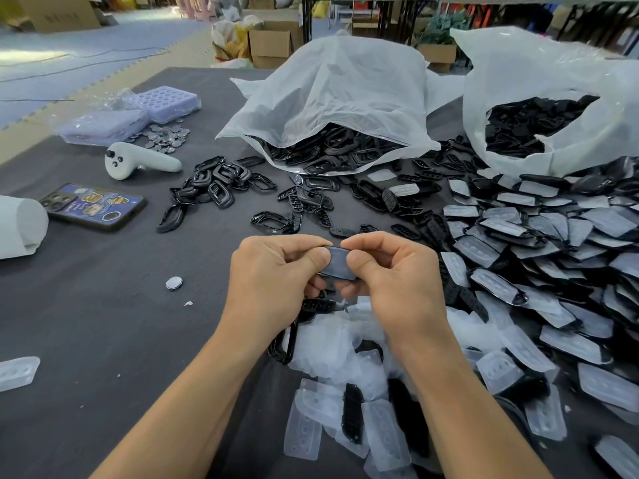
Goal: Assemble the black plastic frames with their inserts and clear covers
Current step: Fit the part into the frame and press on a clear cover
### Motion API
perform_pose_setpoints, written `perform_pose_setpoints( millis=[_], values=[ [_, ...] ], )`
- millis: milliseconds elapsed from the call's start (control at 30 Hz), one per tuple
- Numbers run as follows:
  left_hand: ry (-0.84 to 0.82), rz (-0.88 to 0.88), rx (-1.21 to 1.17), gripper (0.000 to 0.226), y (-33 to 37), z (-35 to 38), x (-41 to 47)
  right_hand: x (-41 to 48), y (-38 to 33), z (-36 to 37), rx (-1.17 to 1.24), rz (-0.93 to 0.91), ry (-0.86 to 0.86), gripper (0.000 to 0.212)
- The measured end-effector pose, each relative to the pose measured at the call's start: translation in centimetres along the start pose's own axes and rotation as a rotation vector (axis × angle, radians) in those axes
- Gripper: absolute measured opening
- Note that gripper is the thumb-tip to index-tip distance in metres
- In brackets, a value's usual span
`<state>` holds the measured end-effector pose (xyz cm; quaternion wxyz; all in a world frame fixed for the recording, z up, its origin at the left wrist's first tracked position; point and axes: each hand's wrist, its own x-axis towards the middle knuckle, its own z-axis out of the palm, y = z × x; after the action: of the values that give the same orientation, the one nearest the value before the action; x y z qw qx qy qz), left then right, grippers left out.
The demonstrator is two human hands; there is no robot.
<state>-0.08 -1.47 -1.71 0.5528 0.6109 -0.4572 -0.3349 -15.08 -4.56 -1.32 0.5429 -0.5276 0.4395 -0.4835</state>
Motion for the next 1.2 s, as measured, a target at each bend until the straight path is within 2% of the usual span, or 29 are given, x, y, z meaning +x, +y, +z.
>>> perform_pose_setpoints(
  millis=[133, 233, 400, 500, 667, 767, 867, 967, 1200],
  values=[
    [-0.008, -0.025, -0.006, 0.024, -0.3, 0.1, 0.0, 0.1, 0.1, 0.0, 0.01, -0.007, -0.03, 0.036],
    [0.008, -0.033, -0.017, 0.023, -0.3, 0.0, 0.0, -0.1, 0.2, 0.3, -0.028, -0.037, -0.055, 0.034],
    [-0.078, -0.011, 0.057, 0.021, -0.3, 0.0, -0.4, 0.1, 0.5, -0.3, -0.062, -0.013, 0.016, 0.037],
    [-0.113, -0.055, 0.004, 0.028, -0.3, 0.1, -0.3, 0.3, 0.2, -0.6, -0.032, 0.022, 0.007, 0.041],
    [-0.071, -0.125, -0.059, 0.029, -0.3, 0.3, -0.2, 0.3, 0.0, -0.5, -0.05, 0.023, -0.045, 0.047],
    [-0.061, -0.097, -0.04, 0.029, -0.3, 0.4, -0.3, 0.0, 0.1, -0.3, -0.151, -0.058, -0.055, 0.034],
    [-0.046, -0.044, 0.004, 0.019, -0.4, 0.4, -0.4, -0.3, 0.0, -0.3, -0.218, -0.092, -0.097, 0.038],
    [-0.019, -0.044, 0.011, 0.019, -0.7, 0.3, -0.1, -0.5, -0.2, -0.6, -0.324, -0.128, -0.126, 0.044],
    [0.024, 0.014, 0.119, 0.007, -1.1, 0.5, -0.2, -0.8, -0.8, -1.3, -0.594, -0.203, -0.039, 0.038]
  ],
)
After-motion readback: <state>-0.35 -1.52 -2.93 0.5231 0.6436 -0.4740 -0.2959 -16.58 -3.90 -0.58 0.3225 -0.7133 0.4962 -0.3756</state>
